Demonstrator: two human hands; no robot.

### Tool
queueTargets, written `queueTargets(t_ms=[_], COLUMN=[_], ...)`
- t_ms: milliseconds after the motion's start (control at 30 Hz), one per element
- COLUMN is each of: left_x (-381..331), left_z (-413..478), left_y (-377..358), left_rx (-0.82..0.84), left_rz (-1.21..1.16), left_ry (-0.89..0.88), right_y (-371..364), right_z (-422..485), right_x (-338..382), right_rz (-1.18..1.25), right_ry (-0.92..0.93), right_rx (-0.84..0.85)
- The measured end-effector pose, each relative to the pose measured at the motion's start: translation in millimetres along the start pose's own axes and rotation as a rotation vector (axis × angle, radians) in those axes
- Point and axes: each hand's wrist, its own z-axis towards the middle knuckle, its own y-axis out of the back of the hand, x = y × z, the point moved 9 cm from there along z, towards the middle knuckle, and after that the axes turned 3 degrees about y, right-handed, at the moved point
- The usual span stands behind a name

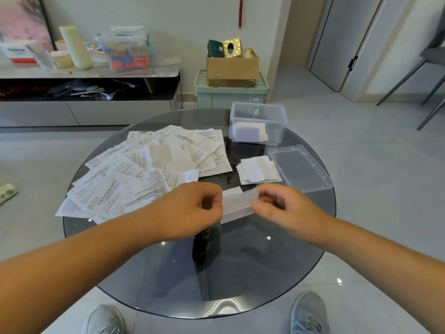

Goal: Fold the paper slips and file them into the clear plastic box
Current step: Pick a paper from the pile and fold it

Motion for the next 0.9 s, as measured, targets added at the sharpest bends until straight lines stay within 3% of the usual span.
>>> queueTargets(t_ms=[167,367,433,567,667,767,900], left_x=[11,19,19,5,2,6,10], left_z=[6,12,13,15,22,32,42], left_y=[7,6,8,11,4,-3,-4], left_rx=[-0.026,-0.061,-0.093,-0.229,-0.231,-0.180,-0.085], left_rz=[-0.123,-0.396,-0.313,0.099,0.294,0.389,0.346], left_ry=[0.076,0.142,0.112,-0.057,-0.126,-0.114,-0.083], right_y=[7,7,6,3,-2,2,0], right_z=[14,24,26,29,30,31,30], right_x=[-3,-8,-6,-2,-2,-1,0], right_rz=[-0.131,-0.240,-0.295,-0.401,-0.452,-0.491,-0.520], right_ry=[-0.012,-0.034,-0.036,-0.050,-0.073,-0.108,-0.073], right_rx=[-0.134,-0.131,-0.129,-0.130,-0.110,-0.149,-0.119])
